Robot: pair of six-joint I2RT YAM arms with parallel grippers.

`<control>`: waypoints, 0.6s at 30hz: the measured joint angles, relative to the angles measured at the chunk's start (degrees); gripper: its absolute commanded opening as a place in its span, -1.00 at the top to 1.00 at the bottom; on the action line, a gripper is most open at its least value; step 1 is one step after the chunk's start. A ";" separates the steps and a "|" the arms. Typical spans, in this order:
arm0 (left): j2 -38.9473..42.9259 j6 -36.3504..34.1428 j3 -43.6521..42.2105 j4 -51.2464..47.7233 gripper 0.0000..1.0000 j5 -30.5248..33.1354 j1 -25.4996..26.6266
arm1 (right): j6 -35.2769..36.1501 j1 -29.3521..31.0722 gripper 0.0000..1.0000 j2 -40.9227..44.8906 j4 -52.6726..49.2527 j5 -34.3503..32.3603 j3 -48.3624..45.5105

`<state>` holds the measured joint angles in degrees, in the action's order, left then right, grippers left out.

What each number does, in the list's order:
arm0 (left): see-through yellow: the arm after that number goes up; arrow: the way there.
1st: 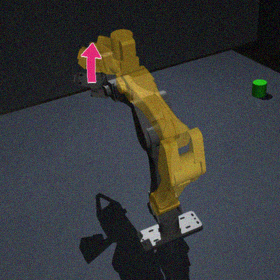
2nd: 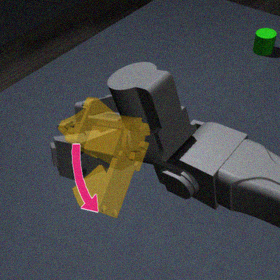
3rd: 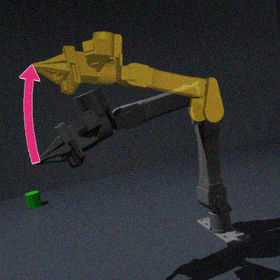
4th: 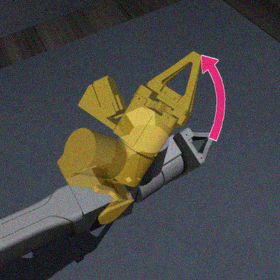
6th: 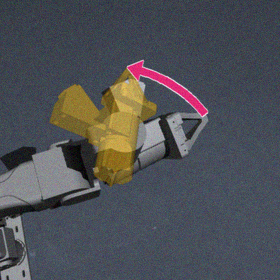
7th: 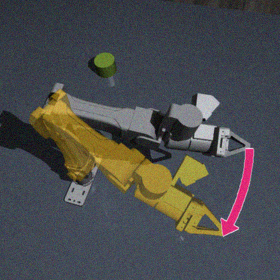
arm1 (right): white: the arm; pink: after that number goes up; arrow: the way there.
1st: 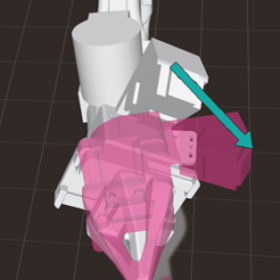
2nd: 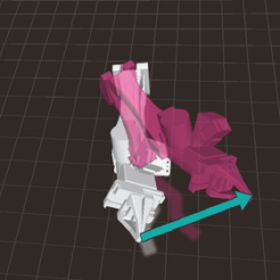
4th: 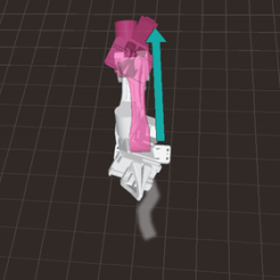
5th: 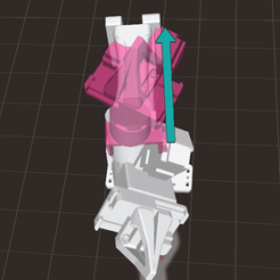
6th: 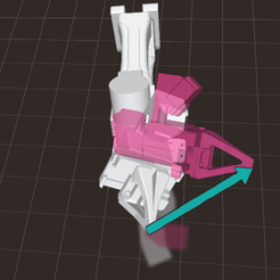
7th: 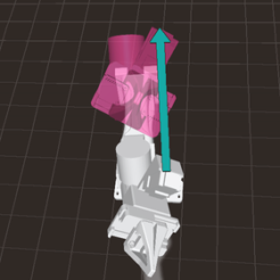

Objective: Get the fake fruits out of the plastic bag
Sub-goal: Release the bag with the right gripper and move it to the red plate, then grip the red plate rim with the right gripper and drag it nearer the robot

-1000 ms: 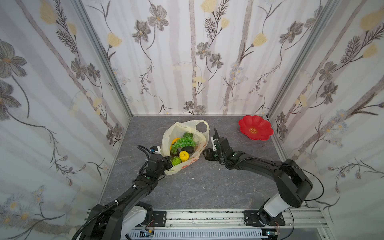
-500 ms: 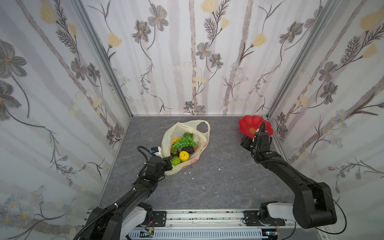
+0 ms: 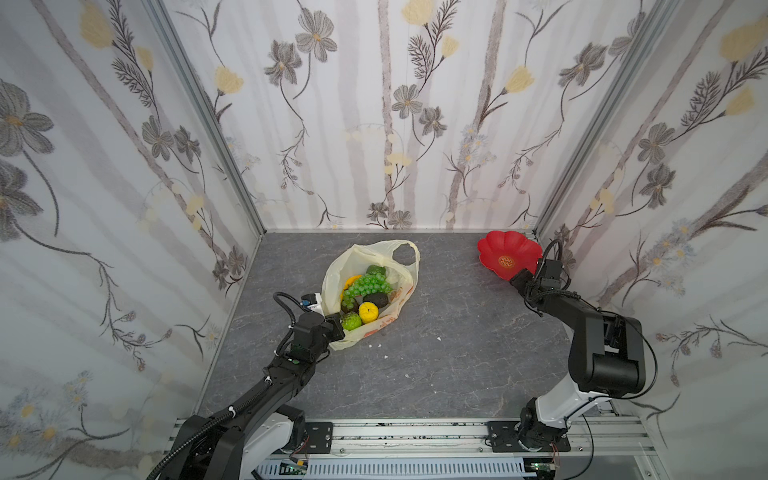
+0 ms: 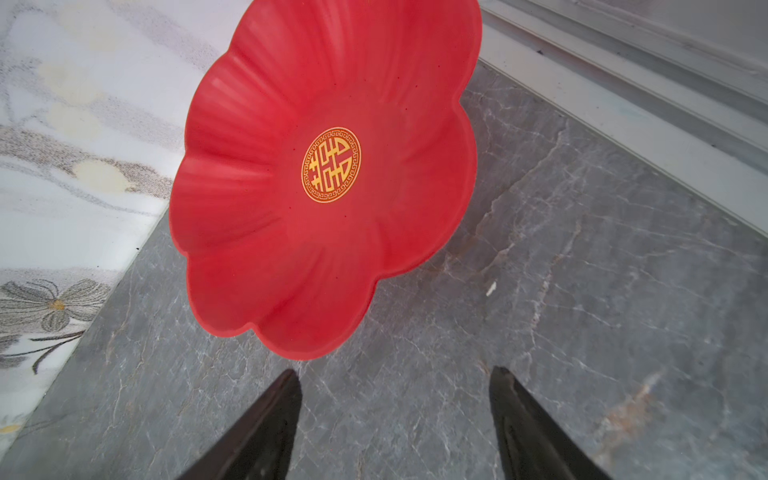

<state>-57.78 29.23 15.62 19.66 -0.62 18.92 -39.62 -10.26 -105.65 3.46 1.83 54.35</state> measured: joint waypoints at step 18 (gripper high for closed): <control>0.37 -1.88 -0.46 -0.04 1.00 3.26 -0.11 | -2.40 -0.63 0.35 -12.70 -2.14 2.51 11.21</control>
<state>-57.41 27.35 15.16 19.62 2.63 18.81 -42.02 -10.90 -118.34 1.32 4.34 65.56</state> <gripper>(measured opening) 0.051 0.373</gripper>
